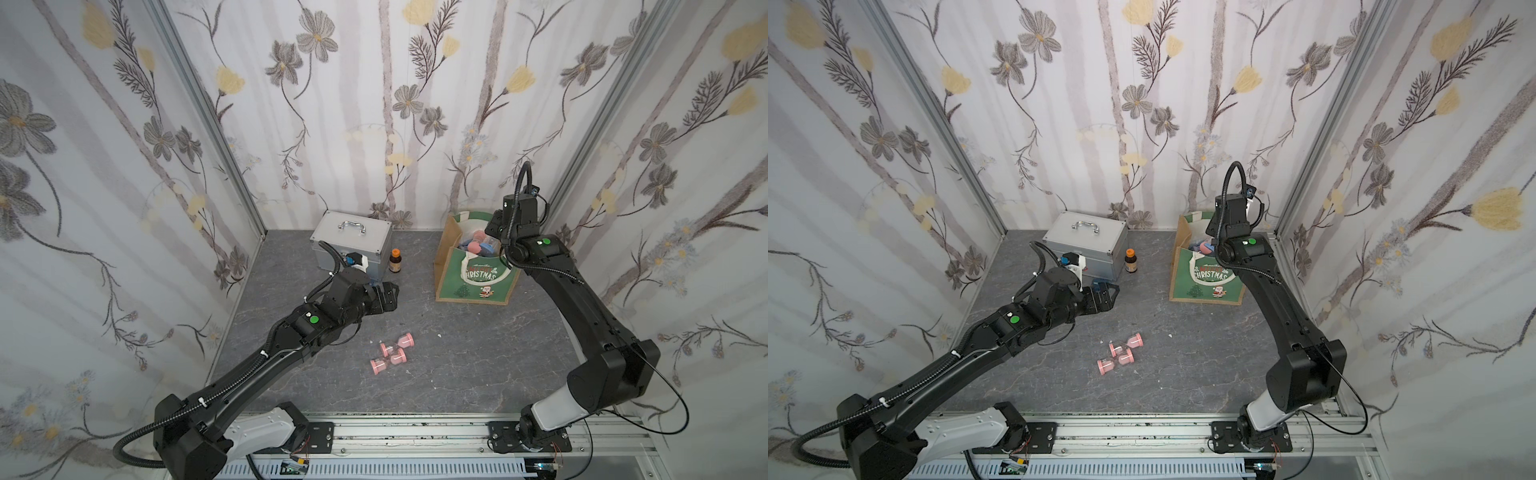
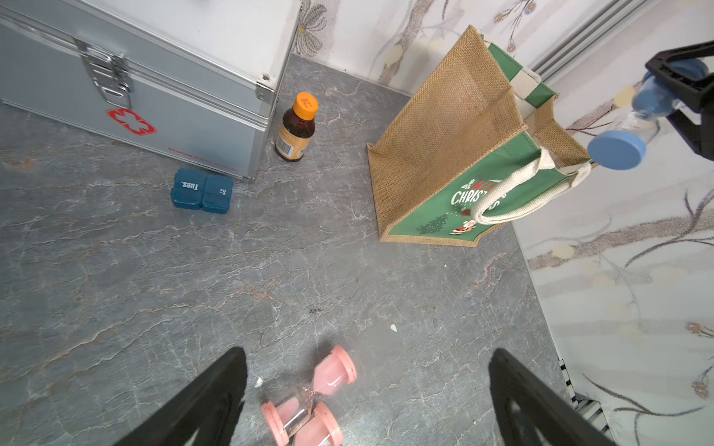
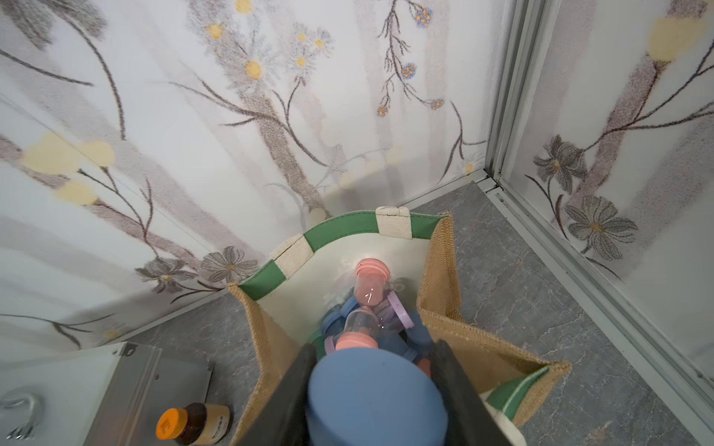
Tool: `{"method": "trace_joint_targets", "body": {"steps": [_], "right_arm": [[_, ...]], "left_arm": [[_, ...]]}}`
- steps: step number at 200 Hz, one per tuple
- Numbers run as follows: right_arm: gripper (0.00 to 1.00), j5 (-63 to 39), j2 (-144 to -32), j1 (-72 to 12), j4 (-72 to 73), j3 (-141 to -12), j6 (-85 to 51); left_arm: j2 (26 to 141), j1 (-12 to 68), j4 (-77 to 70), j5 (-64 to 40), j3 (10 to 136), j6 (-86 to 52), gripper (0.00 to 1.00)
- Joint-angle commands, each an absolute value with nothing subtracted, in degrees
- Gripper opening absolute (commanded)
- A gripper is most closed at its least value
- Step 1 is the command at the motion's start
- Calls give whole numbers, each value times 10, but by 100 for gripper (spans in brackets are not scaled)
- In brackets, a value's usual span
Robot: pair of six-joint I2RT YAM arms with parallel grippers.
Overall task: Put the hourglass into the canvas bag
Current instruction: Place the hourglass in the canvas bag.
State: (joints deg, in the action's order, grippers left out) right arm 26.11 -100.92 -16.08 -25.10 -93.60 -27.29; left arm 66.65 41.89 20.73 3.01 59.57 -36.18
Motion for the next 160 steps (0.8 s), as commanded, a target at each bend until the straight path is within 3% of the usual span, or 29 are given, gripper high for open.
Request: {"method": "trace_joint_targets", "body": {"steps": [1, 91, 160], "right_arm": [[21, 299, -1046, -155, -222, -963, -265], [22, 208, -1204, -148, -228, -1002, -284], [56, 206, -1177, -147, -223, -975, -299]], "left_arm": [[683, 418, 169, 15, 604, -358, 100], [706, 418, 158, 13, 601, -364, 100], [702, 417, 158, 15, 599, -364, 100]]}}
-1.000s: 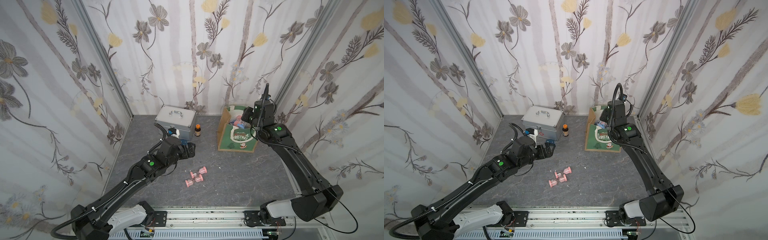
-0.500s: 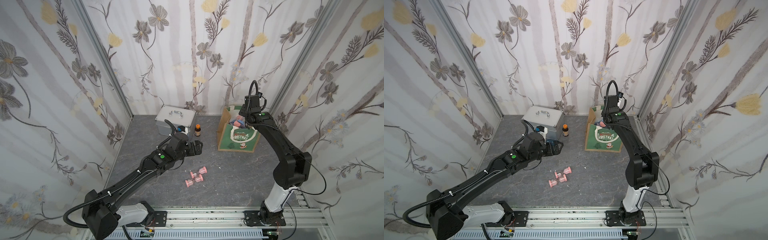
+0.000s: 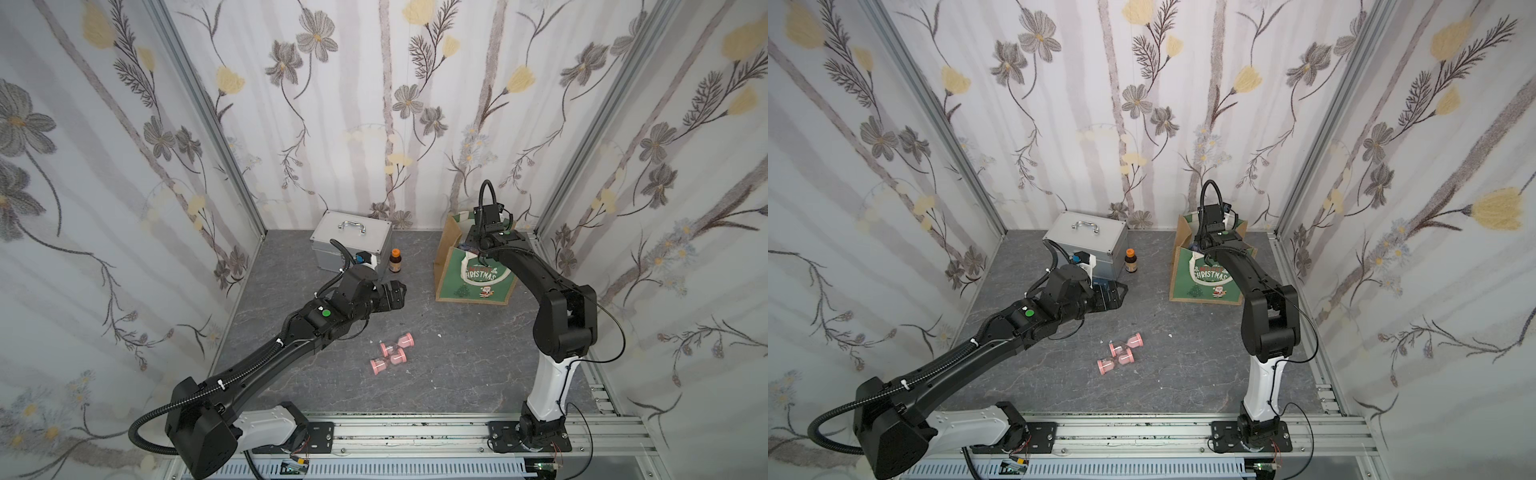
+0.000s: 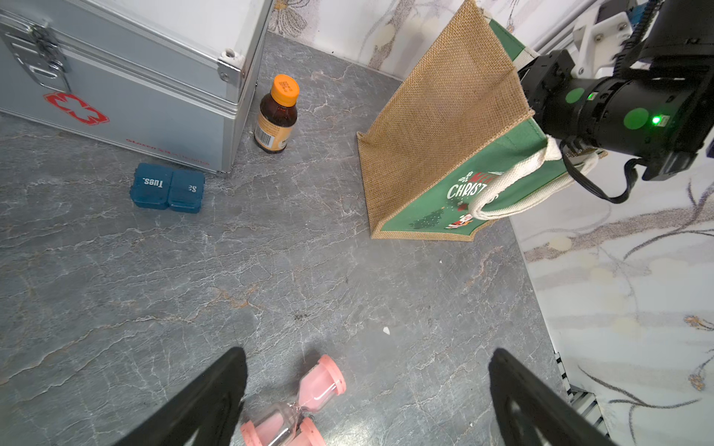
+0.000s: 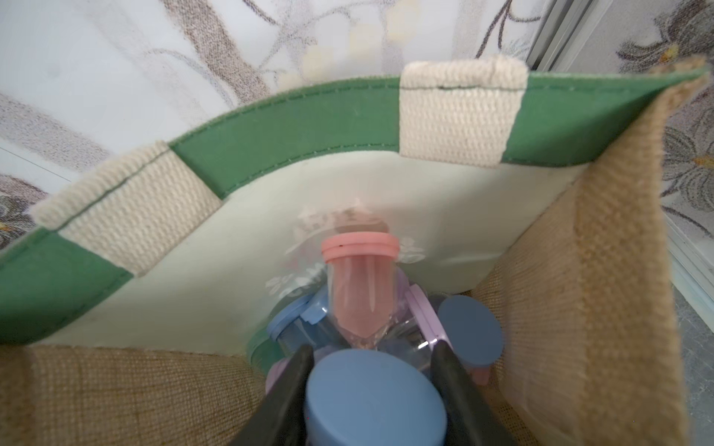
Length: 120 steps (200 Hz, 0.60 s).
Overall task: Put the hourglass into the canvas bag
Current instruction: Place the hourglass in the canvas bag.
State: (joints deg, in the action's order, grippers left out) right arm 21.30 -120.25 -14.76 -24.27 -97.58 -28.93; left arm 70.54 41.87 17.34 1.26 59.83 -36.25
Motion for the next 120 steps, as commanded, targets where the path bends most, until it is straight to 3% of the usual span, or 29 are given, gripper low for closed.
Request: {"method": "trace_joint_targets", "body": {"steps": [1, 62, 120], "right_arm": [[57, 206, -1175, -147, -223, -974, -299], [77, 155, -1067, -160, -219, -953, -283], [85, 130, -962, -251, -250, -901, -256]], "left_arm": [[702, 417, 158, 16, 599, -364, 100], [684, 417, 170, 21, 597, -362, 100], [631, 417, 210, 55, 568, -356, 100]]}}
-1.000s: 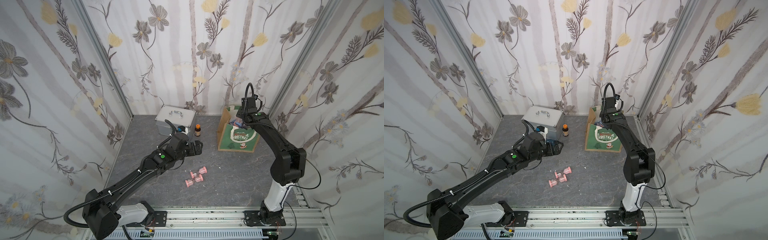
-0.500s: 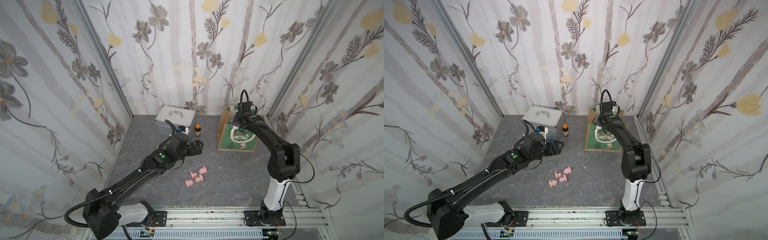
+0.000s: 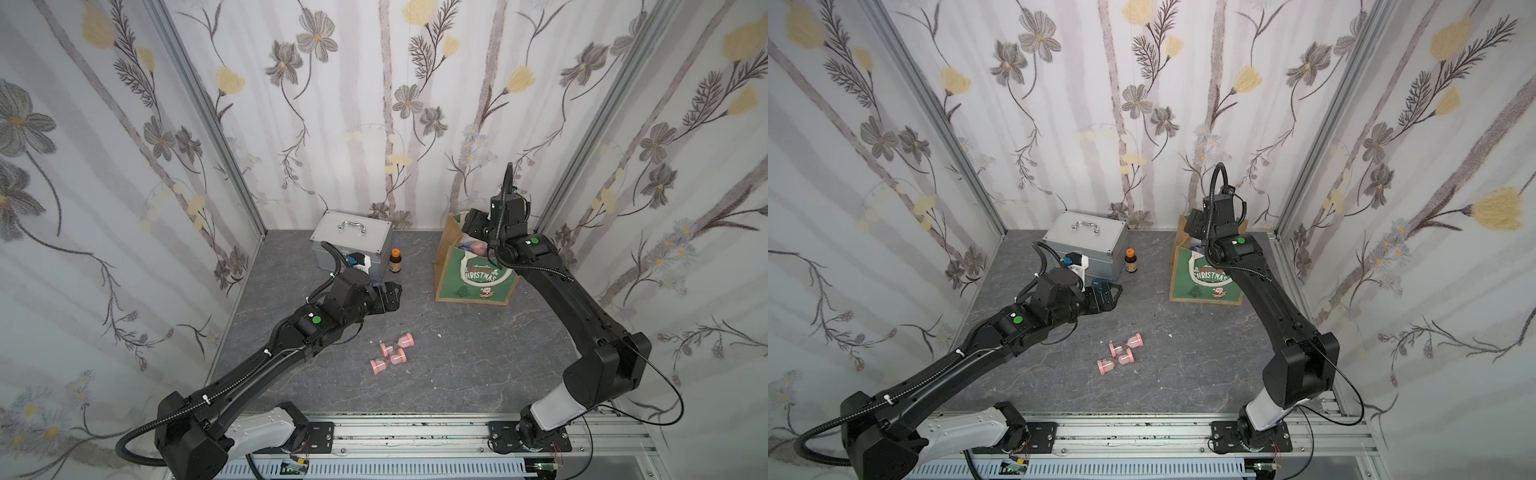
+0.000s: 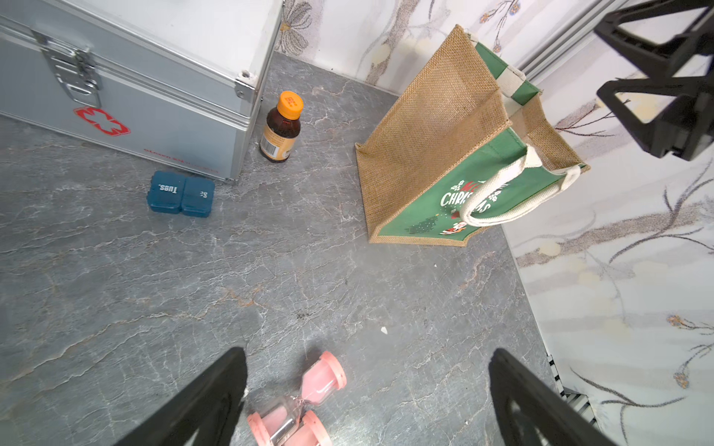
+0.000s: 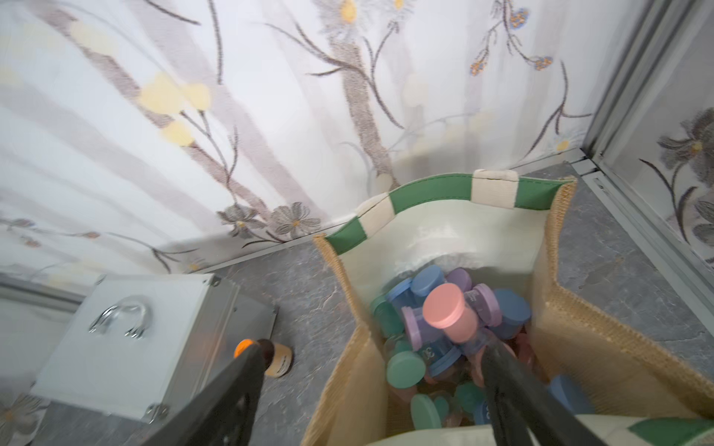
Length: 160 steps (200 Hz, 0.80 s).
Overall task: Put the hourglass into the canvas bag
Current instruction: Place the hourglass in the canvas bag, then pick up the hourglass from the center of the board.
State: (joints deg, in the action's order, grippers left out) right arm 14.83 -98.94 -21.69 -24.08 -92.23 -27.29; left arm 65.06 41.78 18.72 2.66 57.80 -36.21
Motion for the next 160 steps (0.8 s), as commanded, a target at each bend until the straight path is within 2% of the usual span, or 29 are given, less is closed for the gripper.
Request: {"method": "trace_joint_targets", "body": {"steps": [1, 37, 108, 160], "right_arm": [[84, 129, -961, -253, -250, -899, -255], [85, 135, -919, -348, -262, -844, -254], [85, 101, -942, -525, -256, -741, -344], [80, 4, -982, -570, -167, -654, -229]], "left_arm": [[630, 417, 210, 56, 568, -356, 100], [586, 416, 254, 88, 544, -352, 100], [517, 416, 319, 122, 506, -363, 100], [484, 416, 362, 142, 490, -383, 100]]}}
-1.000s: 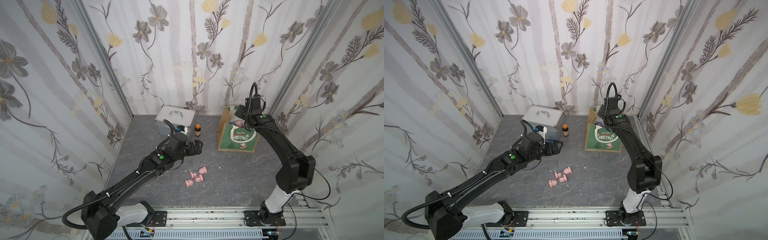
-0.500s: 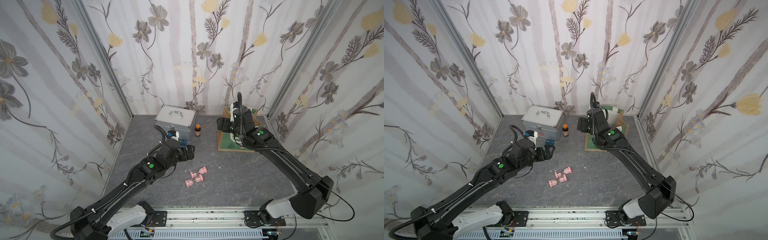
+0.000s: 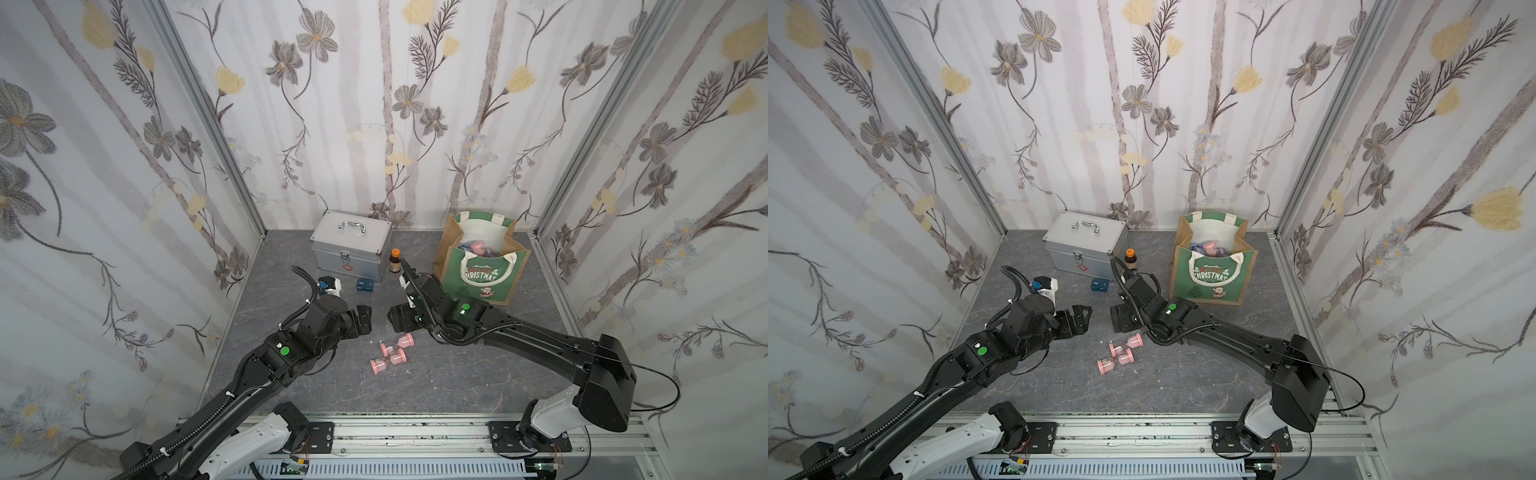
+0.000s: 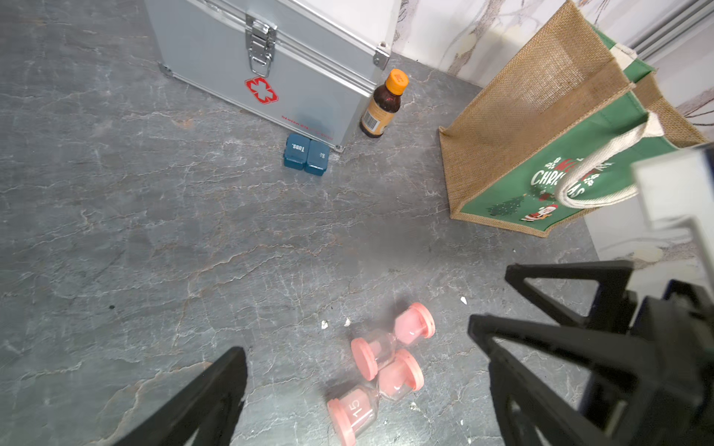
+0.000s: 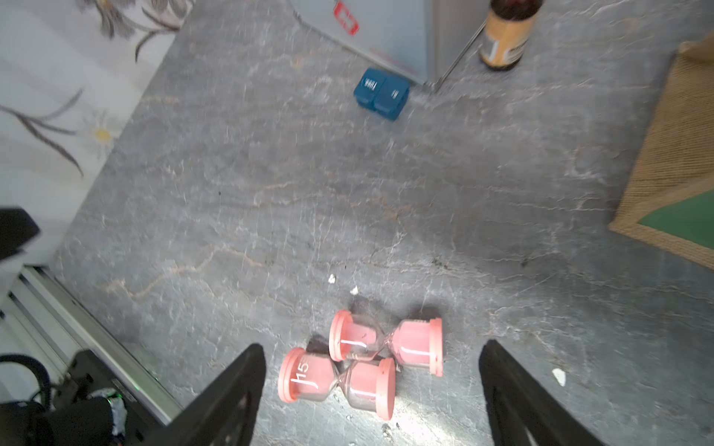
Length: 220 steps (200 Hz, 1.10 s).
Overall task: Put the hourglass into the canvas bag
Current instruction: Pick up the hourglass from the center of the board.
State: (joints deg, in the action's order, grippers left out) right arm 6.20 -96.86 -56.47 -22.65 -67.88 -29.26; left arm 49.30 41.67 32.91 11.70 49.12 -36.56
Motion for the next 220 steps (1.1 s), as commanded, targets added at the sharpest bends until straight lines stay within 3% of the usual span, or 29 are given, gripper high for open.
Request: {"method": "trace_joint_targets", "body": {"steps": [1, 31, 54, 77, 136, 220], "right_arm": [[80, 1, -983, -570, -165, -652, -226], [78, -21, -1013, -571, -161, -636, -135], [70, 7, -1034, -569, -189, -652, -77], [75, -3, -1044, -559, -187, -656, -30], [78, -59, -1082, -552, -219, -685, 63], [76, -62, -1127, -553, -235, -698, 112]], "left_arm": [[483, 416, 363, 142, 489, -384, 100], [462, 416, 376, 153, 474, -394, 100], [447, 416, 393, 163, 471, -403, 100], [433, 416, 403, 174, 466, -409, 100], [402, 415, 438, 190, 465, -421, 100], [391, 415, 448, 194, 459, -424, 100]]}}
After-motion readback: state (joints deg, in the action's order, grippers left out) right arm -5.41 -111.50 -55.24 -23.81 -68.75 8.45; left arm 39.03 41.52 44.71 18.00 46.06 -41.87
